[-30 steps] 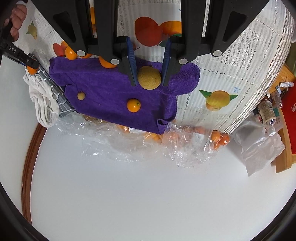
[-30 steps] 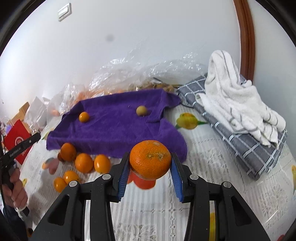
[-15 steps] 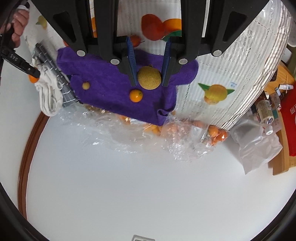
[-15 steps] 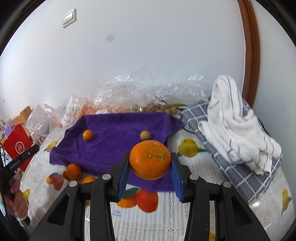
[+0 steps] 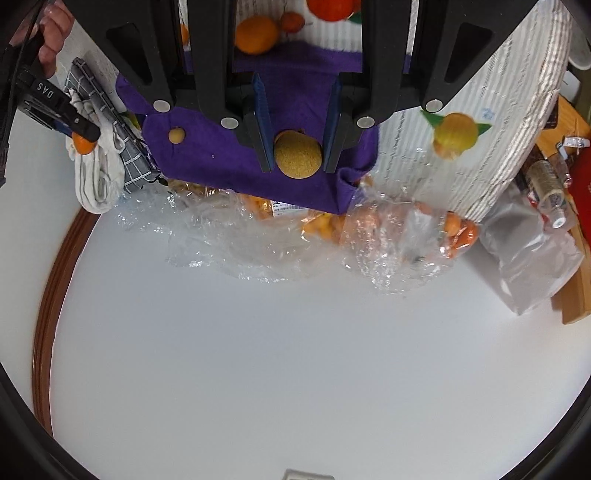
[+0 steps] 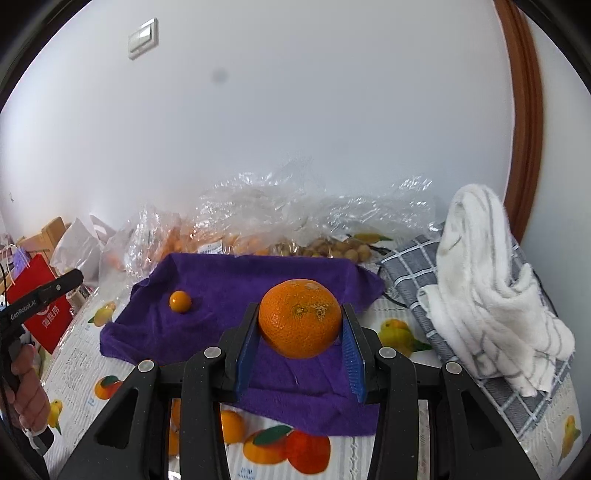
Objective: Organize fruits
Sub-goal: 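Carry the tangerine and tan fruit over the purple towel with both tools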
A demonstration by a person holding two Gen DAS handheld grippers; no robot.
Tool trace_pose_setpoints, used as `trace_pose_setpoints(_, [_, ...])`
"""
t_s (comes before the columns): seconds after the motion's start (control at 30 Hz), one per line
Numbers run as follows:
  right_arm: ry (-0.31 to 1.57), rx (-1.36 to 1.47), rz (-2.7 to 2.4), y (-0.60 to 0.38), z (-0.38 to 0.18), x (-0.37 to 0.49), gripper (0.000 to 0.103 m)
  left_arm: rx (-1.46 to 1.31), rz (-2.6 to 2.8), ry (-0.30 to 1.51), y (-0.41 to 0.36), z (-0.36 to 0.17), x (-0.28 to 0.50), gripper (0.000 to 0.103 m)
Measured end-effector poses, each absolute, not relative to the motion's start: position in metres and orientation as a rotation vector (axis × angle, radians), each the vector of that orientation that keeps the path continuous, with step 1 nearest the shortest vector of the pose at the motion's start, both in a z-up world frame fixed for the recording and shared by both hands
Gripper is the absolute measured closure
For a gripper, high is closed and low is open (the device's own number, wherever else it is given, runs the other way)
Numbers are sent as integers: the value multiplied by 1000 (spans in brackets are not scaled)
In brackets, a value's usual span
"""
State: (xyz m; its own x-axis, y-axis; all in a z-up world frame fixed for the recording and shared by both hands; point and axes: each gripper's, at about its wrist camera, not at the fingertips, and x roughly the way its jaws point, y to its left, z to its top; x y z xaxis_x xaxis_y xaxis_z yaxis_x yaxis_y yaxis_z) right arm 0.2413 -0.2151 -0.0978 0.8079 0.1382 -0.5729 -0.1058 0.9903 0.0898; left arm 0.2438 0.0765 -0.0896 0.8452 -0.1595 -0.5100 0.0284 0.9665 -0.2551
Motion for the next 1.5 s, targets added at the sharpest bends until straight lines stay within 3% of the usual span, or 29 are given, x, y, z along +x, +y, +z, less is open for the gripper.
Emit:
trace_pose_setpoints(0.43, [725, 96, 133, -219, -158, 284, 61, -244, -108, 664, 71, -153, 284, 78])
trace_pose_setpoints(1.5, [818, 5, 137, -200, -194, 299, 61, -198, -81, 725, 62, -175, 294, 78])
